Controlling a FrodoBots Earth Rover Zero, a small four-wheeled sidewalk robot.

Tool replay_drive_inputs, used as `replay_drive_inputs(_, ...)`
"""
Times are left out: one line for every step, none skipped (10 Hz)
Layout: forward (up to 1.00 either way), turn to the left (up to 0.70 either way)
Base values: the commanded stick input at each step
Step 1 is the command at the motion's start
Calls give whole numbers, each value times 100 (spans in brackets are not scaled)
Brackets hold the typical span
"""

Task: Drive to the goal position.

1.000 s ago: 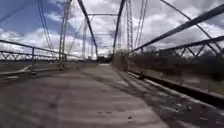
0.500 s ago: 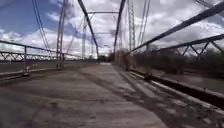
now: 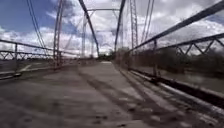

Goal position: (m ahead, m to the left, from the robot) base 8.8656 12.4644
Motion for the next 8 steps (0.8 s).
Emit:
replay_drive_inputs(100, -6)
replay_drive_inputs(100, -6)
replay_drive_inputs(100, -6)
replay_drive_inputs(100, -6)
replay_drive_inputs(100, -6)
replay_drive_inputs(100, -6)
replay_drive_inputs(100, -6)
replay_drive_inputs(100, -6)
